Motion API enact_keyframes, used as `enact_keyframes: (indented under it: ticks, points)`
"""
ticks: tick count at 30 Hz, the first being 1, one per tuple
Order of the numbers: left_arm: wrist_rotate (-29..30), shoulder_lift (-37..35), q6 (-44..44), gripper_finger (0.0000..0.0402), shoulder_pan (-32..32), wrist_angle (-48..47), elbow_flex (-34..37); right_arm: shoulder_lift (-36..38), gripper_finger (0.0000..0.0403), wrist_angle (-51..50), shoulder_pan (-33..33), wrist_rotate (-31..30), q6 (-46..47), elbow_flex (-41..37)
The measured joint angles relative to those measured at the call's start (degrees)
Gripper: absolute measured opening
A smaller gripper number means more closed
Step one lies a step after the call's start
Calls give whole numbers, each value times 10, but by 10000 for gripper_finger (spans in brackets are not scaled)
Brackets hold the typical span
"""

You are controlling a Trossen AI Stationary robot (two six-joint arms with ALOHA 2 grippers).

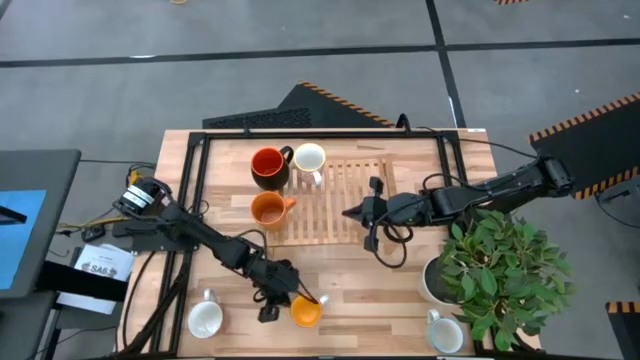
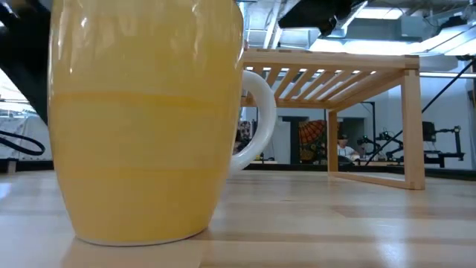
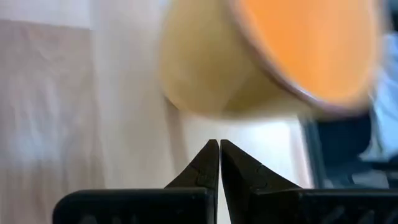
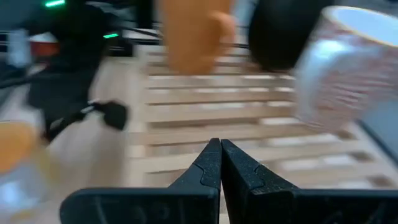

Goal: Place coffee mugs
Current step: Put the yellow mug on the shelf

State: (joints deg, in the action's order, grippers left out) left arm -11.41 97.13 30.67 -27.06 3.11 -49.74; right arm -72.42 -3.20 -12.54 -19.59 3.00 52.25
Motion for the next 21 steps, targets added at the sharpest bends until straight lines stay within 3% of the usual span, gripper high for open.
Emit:
enact_keyframes:
  ticks: [5,14,17,21]
  points:
    - [17,-96,-36,0,-30,-72,0,0,27,36,-28,32,0,0]
    - [334,-291,-124,0,-120,-160,6,0,39,138,-69,34,5,0]
    - [421,-343,-161,0,-133,-161,28,0,70,133,-60,59,43,8]
    - [488,-405,-179,0,-124,-162,63,-34,130,129,-55,105,80,35]
